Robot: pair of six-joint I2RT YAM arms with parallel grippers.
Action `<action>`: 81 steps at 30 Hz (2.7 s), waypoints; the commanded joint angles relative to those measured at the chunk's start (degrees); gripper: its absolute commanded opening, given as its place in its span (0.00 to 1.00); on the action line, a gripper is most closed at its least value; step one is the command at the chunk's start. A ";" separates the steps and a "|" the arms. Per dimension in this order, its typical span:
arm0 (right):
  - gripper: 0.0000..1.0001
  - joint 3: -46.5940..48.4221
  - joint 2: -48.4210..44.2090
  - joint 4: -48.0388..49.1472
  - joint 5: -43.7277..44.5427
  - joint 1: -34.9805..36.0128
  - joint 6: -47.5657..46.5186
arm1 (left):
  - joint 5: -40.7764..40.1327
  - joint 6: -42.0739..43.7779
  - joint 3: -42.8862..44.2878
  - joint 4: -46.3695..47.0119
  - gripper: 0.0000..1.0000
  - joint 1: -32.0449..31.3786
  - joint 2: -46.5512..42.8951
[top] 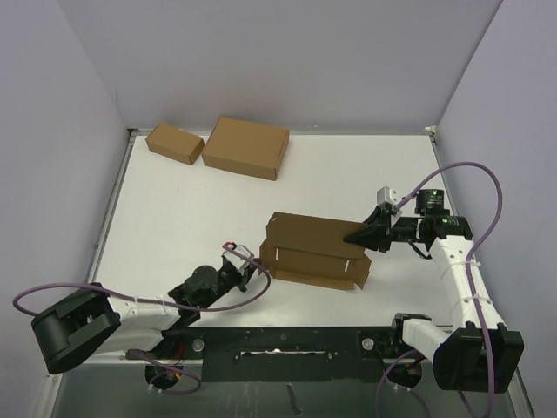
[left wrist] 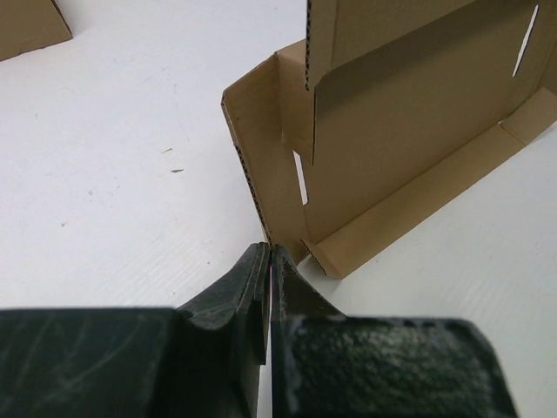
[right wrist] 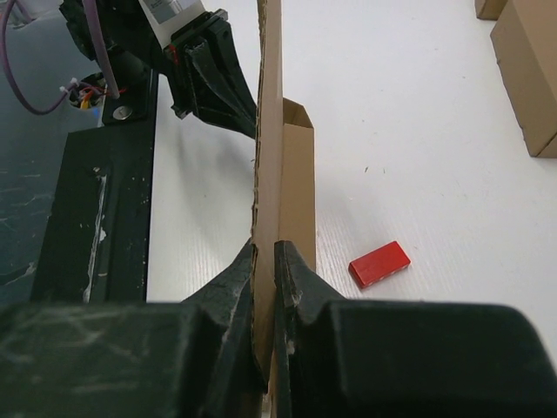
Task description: Fold the paper box
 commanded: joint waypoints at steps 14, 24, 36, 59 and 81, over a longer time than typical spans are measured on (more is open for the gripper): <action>0.00 1.54 -2.59 -9.73 -1.14 0.19 -11.08 | 3.13 -12.76 -2.47 -23.66 0.28 -0.10 -30.19; 0.00 1.43 -2.98 -9.93 -1.29 0.10 -11.39 | -8.95 -16.86 1.39 -54.29 0.29 -0.06 -58.10; 0.00 1.43 -2.68 -9.60 -1.80 -0.20 -10.33 | -5.63 -6.24 0.50 -26.89 0.33 2.55 -29.26; 0.00 0.79 -2.72 -7.03 -2.22 -0.82 -7.18 | 36.29 -8.22 1.62 11.56 0.36 18.31 7.93; 0.00 -0.67 -3.37 -3.66 -1.03 -0.91 -3.29 | 40.66 -8.65 3.26 13.55 0.43 18.11 12.91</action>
